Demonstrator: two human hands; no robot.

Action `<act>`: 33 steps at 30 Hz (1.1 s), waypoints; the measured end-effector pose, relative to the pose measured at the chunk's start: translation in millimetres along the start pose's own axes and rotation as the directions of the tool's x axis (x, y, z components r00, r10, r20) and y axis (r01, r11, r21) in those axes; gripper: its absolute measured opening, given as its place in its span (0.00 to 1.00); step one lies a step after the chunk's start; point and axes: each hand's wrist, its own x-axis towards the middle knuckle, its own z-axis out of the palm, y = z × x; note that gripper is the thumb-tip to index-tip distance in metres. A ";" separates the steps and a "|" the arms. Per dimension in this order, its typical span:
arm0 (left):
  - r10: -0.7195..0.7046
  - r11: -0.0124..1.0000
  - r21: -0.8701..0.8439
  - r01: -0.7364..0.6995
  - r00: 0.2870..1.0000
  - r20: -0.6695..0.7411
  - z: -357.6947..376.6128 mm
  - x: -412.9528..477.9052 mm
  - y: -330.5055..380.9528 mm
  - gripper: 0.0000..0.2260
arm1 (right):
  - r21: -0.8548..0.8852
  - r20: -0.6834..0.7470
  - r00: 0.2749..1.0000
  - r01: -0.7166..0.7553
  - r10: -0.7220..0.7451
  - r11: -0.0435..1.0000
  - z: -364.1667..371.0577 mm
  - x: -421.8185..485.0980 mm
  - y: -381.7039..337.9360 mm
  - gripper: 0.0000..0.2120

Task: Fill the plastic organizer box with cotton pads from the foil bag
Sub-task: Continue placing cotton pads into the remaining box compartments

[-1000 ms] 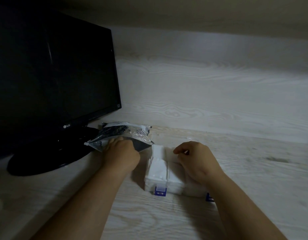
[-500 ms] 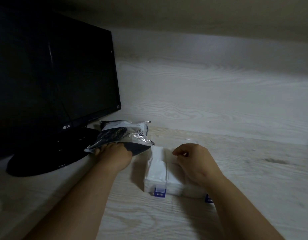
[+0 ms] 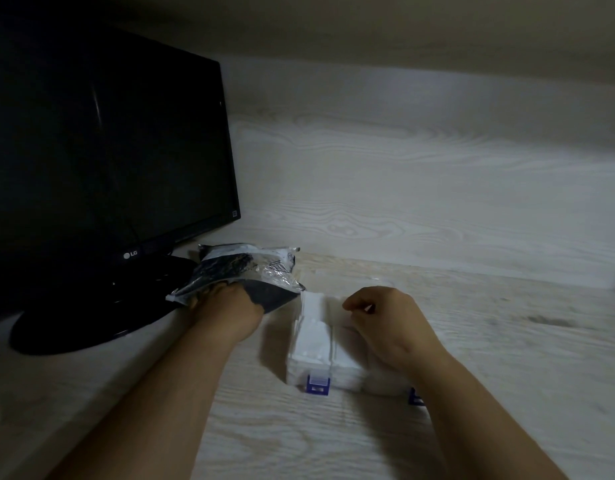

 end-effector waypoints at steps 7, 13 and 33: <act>-0.005 0.999 0.031 0.006 1.000 -0.019 1.3 0.3 -0.6 0.26 | 0.010 0.003 1.000 0.000 0.000 1.000 0.7 0.3 0.1 0.13; 0.000 1.000 -0.017 -0.001 1.000 -0.020 3.1 2.7 -2.6 0.30 | 0.010 0.004 1.000 0.009 -0.009 1.000 0.9 0.6 0.9 0.12; -0.020 0.998 0.062 0.027 0.994 -0.105 -11.8 -10.0 10.9 0.22 | 0.014 -0.003 1.000 0.012 -0.012 1.000 3.5 3.3 3.1 0.12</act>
